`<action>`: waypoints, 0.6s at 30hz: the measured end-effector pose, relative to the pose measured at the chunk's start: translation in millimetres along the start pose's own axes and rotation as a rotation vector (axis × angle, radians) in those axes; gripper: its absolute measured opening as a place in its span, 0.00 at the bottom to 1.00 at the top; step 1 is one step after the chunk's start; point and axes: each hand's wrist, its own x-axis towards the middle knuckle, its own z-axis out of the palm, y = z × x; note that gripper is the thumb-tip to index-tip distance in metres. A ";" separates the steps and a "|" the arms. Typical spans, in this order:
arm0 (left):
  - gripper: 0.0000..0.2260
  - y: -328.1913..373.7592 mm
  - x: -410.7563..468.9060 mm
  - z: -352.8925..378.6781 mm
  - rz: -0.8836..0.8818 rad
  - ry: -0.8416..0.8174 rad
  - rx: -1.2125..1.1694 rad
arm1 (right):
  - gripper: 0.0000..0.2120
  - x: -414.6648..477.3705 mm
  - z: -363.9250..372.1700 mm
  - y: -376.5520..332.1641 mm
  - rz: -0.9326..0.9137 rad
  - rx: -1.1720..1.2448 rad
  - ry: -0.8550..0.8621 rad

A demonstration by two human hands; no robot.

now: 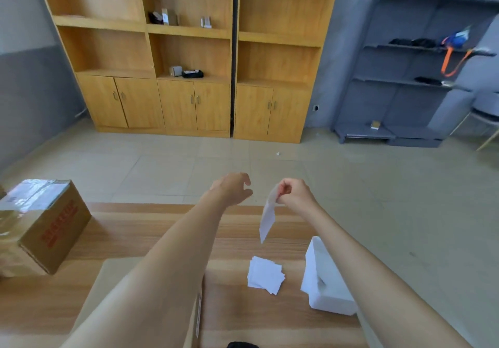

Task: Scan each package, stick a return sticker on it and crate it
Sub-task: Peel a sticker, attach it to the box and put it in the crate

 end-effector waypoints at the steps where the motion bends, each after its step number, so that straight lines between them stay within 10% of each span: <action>1: 0.16 3.9 -1.9 -2.3 0.025 -0.009 -0.026 | 0.17 -2.9 0.4 -2.9 -0.009 0.011 0.001; 18: 0.08 24.2 -23.2 -9.2 0.107 -0.161 -0.253 | 0.12 -18.7 1.8 -5.7 -0.109 0.055 -0.030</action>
